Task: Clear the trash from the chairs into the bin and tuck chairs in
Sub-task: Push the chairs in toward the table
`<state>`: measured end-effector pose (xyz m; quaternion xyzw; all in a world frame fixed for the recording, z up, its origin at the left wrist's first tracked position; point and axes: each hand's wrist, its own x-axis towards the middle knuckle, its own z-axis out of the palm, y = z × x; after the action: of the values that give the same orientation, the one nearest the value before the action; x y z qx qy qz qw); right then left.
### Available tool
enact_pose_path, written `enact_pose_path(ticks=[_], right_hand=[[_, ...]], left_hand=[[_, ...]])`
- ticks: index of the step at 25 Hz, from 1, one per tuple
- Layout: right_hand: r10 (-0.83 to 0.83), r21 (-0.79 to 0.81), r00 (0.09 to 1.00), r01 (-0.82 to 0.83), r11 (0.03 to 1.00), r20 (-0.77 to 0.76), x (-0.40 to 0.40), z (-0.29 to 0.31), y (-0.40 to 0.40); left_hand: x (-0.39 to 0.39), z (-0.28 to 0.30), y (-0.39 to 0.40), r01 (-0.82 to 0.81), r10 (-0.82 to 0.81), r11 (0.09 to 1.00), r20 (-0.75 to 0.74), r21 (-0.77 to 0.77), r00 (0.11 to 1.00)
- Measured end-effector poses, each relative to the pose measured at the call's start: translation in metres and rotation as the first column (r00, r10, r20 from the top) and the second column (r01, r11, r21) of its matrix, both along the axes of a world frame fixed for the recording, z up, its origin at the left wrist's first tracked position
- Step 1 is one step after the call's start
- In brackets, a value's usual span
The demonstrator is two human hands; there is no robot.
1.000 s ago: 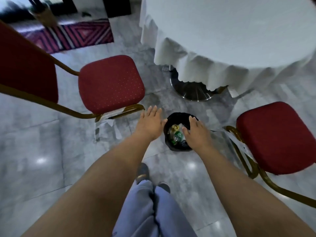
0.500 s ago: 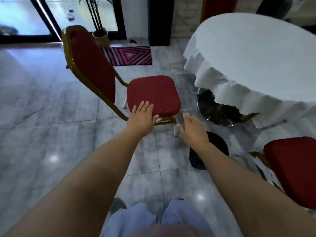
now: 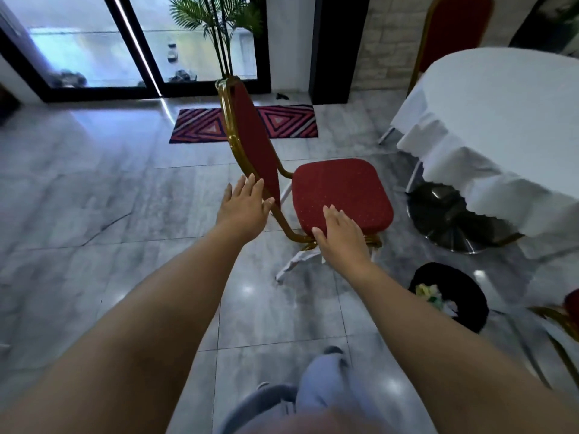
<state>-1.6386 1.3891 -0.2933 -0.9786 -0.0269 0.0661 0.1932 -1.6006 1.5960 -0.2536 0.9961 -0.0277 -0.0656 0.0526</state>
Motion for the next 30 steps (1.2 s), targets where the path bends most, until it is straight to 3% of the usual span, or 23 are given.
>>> enact_pose_path(ticks=[10,18,25,30], right_hand=[[0.039,0.07,0.993,-0.047,0.996,0.113,0.112,-0.004,0.139],[0.023,0.083,0.969,-0.045,0.996,0.246,0.217,0.011,0.225],[-0.082,-0.028,0.907,0.102,0.994,0.412,0.274,0.013,0.263],[-0.243,-0.116,0.851,0.331,0.937,0.465,0.29,0.016,0.282]], left_hand=[[0.118,0.003,0.099,-0.052,0.061,0.996,0.124,-0.073,0.99],[0.23,0.012,0.16,0.005,0.009,0.991,0.106,-0.133,0.994],[0.321,0.015,0.186,0.231,-0.205,0.945,0.13,-0.233,0.97],[0.377,0.015,0.189,0.49,-0.477,0.816,0.121,-0.307,0.871]])
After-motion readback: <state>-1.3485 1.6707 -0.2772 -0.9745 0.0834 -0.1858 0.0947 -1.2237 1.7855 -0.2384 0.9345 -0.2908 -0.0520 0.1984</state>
